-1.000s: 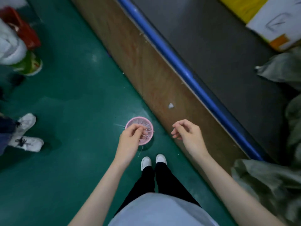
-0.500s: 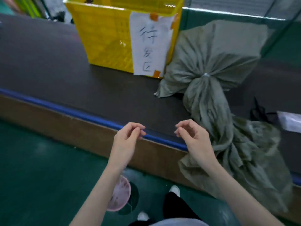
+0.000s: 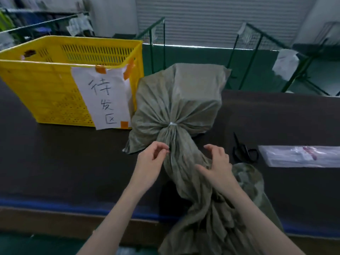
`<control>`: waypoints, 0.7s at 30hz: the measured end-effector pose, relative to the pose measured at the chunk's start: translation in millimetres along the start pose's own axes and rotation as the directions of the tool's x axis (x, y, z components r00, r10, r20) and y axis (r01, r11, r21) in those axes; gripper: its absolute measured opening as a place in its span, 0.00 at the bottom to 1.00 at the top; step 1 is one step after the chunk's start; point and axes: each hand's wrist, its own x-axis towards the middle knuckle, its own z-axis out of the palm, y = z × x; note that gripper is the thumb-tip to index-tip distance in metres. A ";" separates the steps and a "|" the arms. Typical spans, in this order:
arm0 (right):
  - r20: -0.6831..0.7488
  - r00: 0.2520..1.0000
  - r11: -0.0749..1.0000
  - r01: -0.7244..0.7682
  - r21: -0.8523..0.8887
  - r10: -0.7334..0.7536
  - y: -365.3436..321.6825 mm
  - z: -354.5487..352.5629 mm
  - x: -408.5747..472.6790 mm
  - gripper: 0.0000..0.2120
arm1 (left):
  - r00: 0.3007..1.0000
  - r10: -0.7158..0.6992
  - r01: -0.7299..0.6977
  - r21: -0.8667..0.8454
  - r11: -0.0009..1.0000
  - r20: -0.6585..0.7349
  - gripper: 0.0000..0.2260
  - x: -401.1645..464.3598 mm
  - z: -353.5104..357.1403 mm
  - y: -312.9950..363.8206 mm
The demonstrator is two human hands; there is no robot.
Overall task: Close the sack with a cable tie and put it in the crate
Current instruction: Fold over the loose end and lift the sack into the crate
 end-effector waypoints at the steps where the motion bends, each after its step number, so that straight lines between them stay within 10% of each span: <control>1: 0.048 0.998 0.999 -0.026 -0.045 0.029 6.7 0.5 4.5 0.33 | 0.999 0.035 -0.037 0.064 0.997 0.033 0.07 6.5 6.1 -2.5; 7: 0.349 0.916 0.966 -0.122 -0.227 0.198 51.4 11.6 23.6 0.55 | 0.850 0.224 -0.495 0.579 0.648 0.476 0.20 38.9 30.9 -27.2; 14: 0.416 0.864 0.944 -0.175 -0.279 0.283 64.0 39.9 37.4 0.58 | 0.634 -0.027 -0.757 0.627 0.185 0.773 0.41 76.6 43.9 -47.0; 21: 0.327 0.886 0.927 -0.235 -0.293 0.328 61.8 69.8 31.1 0.48 | 0.563 -0.140 -0.821 0.571 0.025 0.815 0.55 94.6 45.7 -70.4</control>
